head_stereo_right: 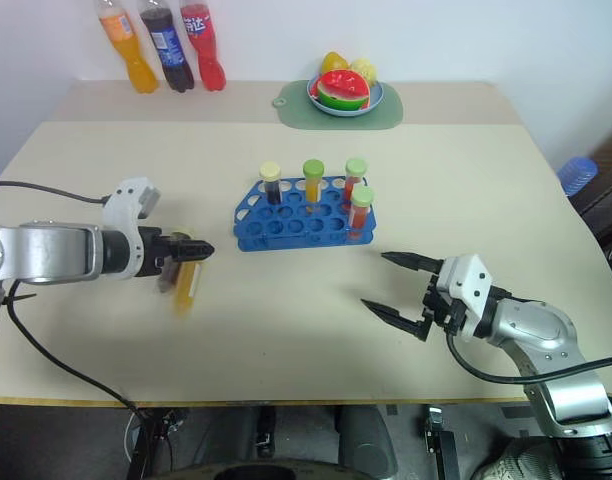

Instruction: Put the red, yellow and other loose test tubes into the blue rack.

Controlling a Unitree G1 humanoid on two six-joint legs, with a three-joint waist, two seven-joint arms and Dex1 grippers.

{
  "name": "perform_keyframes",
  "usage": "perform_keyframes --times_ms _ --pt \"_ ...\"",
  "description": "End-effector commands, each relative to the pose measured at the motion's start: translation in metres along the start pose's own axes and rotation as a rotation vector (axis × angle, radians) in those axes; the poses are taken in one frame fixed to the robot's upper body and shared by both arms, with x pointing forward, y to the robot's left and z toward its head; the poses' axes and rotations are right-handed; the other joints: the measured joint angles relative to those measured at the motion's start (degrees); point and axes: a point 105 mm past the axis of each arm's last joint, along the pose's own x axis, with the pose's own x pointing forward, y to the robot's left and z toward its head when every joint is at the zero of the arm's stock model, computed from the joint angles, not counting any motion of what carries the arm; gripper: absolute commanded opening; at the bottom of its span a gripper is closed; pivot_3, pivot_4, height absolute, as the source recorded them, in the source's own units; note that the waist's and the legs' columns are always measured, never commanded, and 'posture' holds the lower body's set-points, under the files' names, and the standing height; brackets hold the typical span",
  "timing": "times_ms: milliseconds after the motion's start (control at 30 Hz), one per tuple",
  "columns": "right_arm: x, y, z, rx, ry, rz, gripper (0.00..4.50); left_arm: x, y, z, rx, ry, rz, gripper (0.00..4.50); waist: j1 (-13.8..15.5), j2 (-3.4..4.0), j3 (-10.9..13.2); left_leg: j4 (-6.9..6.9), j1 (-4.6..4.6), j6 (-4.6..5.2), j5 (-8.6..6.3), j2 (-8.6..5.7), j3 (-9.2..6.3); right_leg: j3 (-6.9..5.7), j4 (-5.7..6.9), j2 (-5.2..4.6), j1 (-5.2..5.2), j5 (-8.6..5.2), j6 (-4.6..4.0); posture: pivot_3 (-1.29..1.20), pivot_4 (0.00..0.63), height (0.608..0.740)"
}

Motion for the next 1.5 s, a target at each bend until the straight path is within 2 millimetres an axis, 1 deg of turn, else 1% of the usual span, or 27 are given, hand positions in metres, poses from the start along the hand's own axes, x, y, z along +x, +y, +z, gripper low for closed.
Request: perform_keyframes --times_ms 33,200,500,800,900,933,1033,1067,1100,1167,1233,1300,1333,1400,1433,1467,1500 --pt "0.001 -0.003 0.006 -0.029 -0.029 -0.005 4.21 -0.005 -0.003 0.002 0.023 -0.024 0.019 4.31 -0.06 0.00 0.00 0.00 0.00 0.00 0.00 0.00 0.00 0.00 0.00 0.00 0.00 0.00 0.00 0.00 0.150 0.740" --pt "0.001 -0.005 0.007 -0.033 -0.030 0.004 4.21 0.003 -0.001 -0.003 -0.015 -0.009 0.035 4.31 -0.10 0.00 0.00 0.00 0.01 -0.01 0.01 0.00 0.00 0.00 0.00 0.01 0.00 0.00 0.00 0.00 0.150 0.740" --pt "-0.003 0.001 0.009 -0.033 -0.030 0.040 4.21 0.012 0.001 -0.011 -0.003 0.037 0.093 4.31 0.06 0.00 0.00 0.00 0.00 -0.03 0.02 -0.01 -0.01 0.00 -0.01 0.01 0.01 0.00 0.00 0.00 0.150 0.740" --pt "-0.002 0.002 0.011 -0.040 -0.035 0.034 4.21 0.030 -0.008 -0.014 -0.012 0.089 0.101 4.31 0.92 -0.01 0.00 0.03 0.00 -0.05 0.03 -0.02 -0.01 0.00 -0.01 0.01 0.02 0.00 0.00 0.00 0.150 0.740" --pt "-0.002 0.001 0.012 -0.043 -0.035 0.027 4.29 0.032 -0.005 -0.015 -0.011 0.101 0.126 3.44 0.99 -0.01 0.00 0.04 0.00 -0.05 0.03 -0.02 0.00 0.00 -0.02 0.01 0.03 0.01 0.00 0.00 0.150 0.740" --pt "-0.003 0.001 0.012 -0.044 -0.034 0.023 4.29 0.031 -0.005 -0.015 -0.003 0.105 0.127 3.04 1.00 -0.01 0.00 0.04 0.00 -0.05 0.03 -0.02 0.00 0.01 -0.02 0.00 0.03 0.01 0.00 0.00 0.150 0.740" --pt "-0.003 0.001 0.011 -0.042 -0.032 0.016 4.29 0.032 -0.006 -0.015 -0.005 0.107 0.116 1.40 1.02 -0.01 0.00 0.05 0.00 -0.05 0.03 -0.03 -0.01 0.01 -0.02 0.00 0.04 0.01 0.00 0.00 0.150 0.740" --pt "-0.003 0.002 0.011 -0.041 -0.031 0.015 4.29 0.032 -0.006 -0.016 -0.006 0.109 0.111 0.98 1.02 -0.01 0.00 0.05 0.00 -0.06 0.03 -0.03 -0.01 0.00 -0.02 0.00 0.04 0.00 0.00 0.00 0.150 0.740" --pt "-0.003 0.002 0.011 -0.041 -0.031 0.014 4.29 0.032 -0.006 -0.016 -0.005 0.111 0.108 0.74 1.02 -0.01 0.00 0.05 0.00 -0.06 0.03 -0.03 -0.01 0.01 -0.02 0.00 0.04 0.00 0.00 0.00 0.150 0.740" --pt "-0.003 0.003 0.010 -0.038 -0.032 0.012 4.29 0.029 -0.007 -0.017 0.003 0.110 0.088 0.74 1.02 -0.01 0.00 0.05 0.00 -0.06 0.03 -0.03 -0.01 0.00 -0.03 0.00 0.04 0.00 0.00 0.00 0.150 0.740" --pt "-0.002 0.002 0.010 -0.035 -0.033 0.005 4.29 0.015 -0.015 -0.008 0.127 0.042 0.041 0.74 0.92 -0.05 0.02 0.05 0.00 -0.06 0.04 -0.03 -0.01 0.00 -0.03 0.01 0.04 0.00 0.00 0.00 0.150 0.740" --pt "-0.002 0.001 0.010 -0.035 -0.033 -0.003 4.29 0.004 -0.019 -0.003 0.212 -0.028 0.014 0.74 0.86 -0.05 0.02 0.04 -0.01 -0.08 0.05 -0.03 0.00 0.00 -0.06 0.03 0.02 0.00 -0.01 0.00 0.150 0.740" --pt "-0.003 0.000 0.010 -0.034 -0.032 -0.007 4.29 -0.001 -0.025 -0.001 0.249 -0.058 -0.039 0.74 0.87 -0.05 0.02 0.03 -0.02 -0.10 0.06 -0.03 0.01 0.00 -0.06 0.03 0.02 0.00 -0.01 0.00 0.150 0.740" --pt "-0.003 -0.001 0.010 -0.031 -0.032 -0.017 4.29 -0.014 -0.058 0.002 0.322 -0.146 -0.316 0.74 0.97 -0.01 0.00 0.02 -0.01 -0.14 0.07 -0.03 0.01 0.00 -0.07 0.03 0.02 -0.01 -0.02 0.00 0.150 0.740" --pt "-0.003 -0.001 0.009 -0.032 -0.031 -0.022 4.29 -0.025 -0.075 0.006 0.351 -0.227 -0.481 0.74 1.02 0.00 -0.01 0.02 -0.01 -0.15 0.08 -0.03 0.04 -0.01 -0.07 0.03 0.02 -0.01 -0.02 0.00 0.150 0.740" --pt "-0.002 0.000 0.009 -0.032 -0.031 -0.026 4.29 -0.030 -0.079 0.010 0.417 -0.292 -0.522 0.74 1.10 -0.01 -0.01 0.03 -0.01 -0.16 0.09 -0.03 0.06 -0.01 -0.08 0.02 0.02 -0.01 -0.03 0.00 0.150 0.740" --pt "-0.002 0.000 0.009 -0.031 -0.032 -0.029 4.29 -0.031 -0.080 0.012 0.447 -0.323 -0.541 0.74 1.11 -0.03 -0.01 0.03 -0.02 -0.23 0.12 -0.04 0.07 -0.03 -0.11 0.02 0.02 -0.01 -0.03 0.00 0.150 0.740"
